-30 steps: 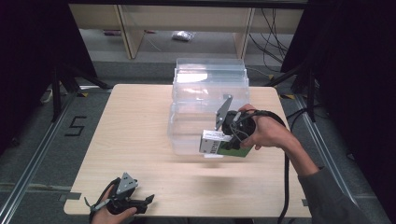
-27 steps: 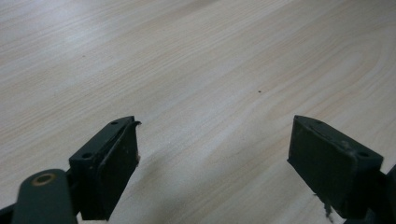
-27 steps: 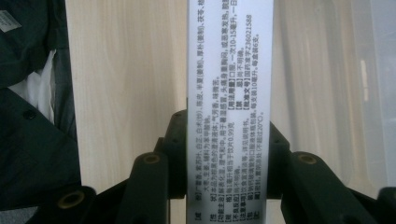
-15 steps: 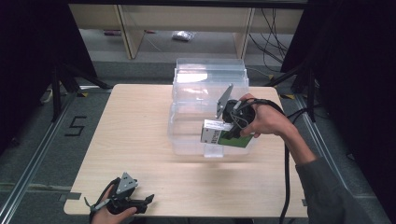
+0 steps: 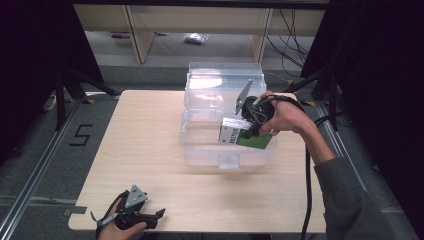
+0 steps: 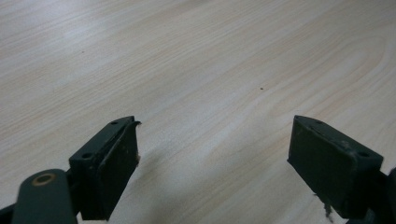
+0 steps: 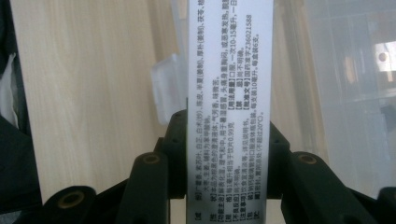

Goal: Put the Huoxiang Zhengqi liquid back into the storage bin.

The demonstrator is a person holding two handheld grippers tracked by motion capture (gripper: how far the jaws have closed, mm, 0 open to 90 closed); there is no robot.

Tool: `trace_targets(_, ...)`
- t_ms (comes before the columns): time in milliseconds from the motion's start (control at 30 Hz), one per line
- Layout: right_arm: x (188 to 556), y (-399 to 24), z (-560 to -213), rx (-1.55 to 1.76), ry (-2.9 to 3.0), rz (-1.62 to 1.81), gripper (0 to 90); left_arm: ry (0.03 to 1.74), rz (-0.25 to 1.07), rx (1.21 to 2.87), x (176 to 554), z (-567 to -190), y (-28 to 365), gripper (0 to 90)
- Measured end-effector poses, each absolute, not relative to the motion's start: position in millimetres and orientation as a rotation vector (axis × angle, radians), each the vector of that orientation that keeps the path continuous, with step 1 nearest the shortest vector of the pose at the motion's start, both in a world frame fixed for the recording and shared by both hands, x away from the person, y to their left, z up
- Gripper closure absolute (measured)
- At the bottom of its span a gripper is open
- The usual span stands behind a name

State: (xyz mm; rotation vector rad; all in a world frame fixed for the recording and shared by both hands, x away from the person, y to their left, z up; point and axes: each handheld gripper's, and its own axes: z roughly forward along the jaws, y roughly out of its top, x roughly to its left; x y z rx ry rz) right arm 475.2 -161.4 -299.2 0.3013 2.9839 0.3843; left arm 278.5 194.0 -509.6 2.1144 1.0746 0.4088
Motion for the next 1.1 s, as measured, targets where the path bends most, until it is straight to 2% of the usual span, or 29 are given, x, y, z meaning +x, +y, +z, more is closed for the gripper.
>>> trace_targets(567,517,-175,-339,0.327,2.995,0.294,64.2,1.075,0.41,2.113,279,-511,194,15.4)
trace_targets(1100,528,-183,-368,0.341,3.008,0.235,64.2,1.073,0.402,2.128,278,-510,194,15.4)
